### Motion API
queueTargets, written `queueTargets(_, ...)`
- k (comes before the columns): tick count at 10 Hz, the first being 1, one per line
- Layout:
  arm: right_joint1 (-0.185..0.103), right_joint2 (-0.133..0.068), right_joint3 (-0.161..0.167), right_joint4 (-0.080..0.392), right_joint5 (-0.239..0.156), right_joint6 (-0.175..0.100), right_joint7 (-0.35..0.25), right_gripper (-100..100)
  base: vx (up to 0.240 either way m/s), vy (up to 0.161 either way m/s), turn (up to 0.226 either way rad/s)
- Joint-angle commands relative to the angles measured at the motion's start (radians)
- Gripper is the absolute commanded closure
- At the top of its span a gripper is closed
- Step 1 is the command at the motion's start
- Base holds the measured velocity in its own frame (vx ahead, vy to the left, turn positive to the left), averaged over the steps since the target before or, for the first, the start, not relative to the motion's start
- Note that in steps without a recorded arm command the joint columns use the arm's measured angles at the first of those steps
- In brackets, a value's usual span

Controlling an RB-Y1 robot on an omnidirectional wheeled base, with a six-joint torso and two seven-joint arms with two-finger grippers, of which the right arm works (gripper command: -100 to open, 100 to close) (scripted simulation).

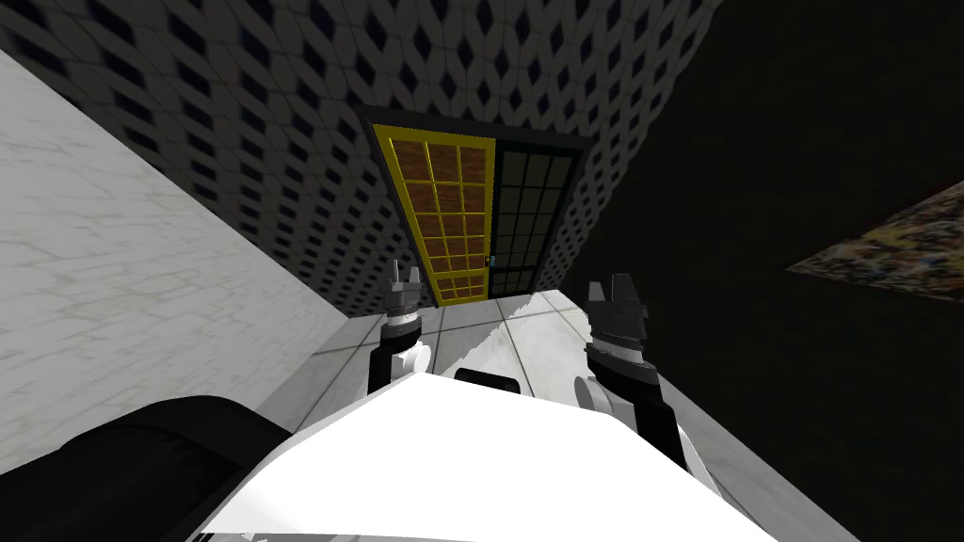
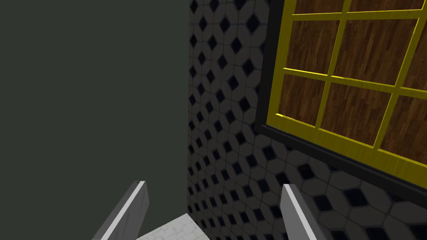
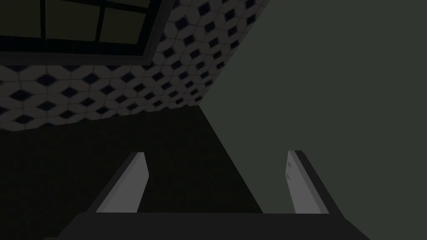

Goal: Pull the door open

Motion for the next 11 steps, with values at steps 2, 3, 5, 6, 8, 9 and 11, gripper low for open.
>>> queueTargets(2,-0.009,-0.013,0.011,0.046,-0.028,-0.015,-0.045,-100,0.117,0.01,0.104)
queueTargets(3,-0.013,-0.018,0.015,0.066,-0.041,-0.022,-0.065,-100,0.149,-0.011,0.086)
queueTargets(5,-0.021,-0.028,0.024,0.105,-0.066,-0.035,-0.104,-100,0.157,0.002,0.091)
queueTargets(6,-0.027,-0.035,0.031,0.134,-0.084,-0.045,-0.133,-100,0.139,0.012,0.115)
queueTargets(8,-0.034,-0.042,0.039,0.167,-0.104,-0.056,-0.166,-100,0.127,-0.001,0.083)
queueTargets(9,-0.038,-0.046,0.043,0.185,-0.116,-0.062,-0.183,-100,0.098,-0.001,0.081)
queueTargets(11,-0.045,-0.055,0.051,0.221,-0.138,-0.074,-0.219,-100,0.092,-0.012,0.09)
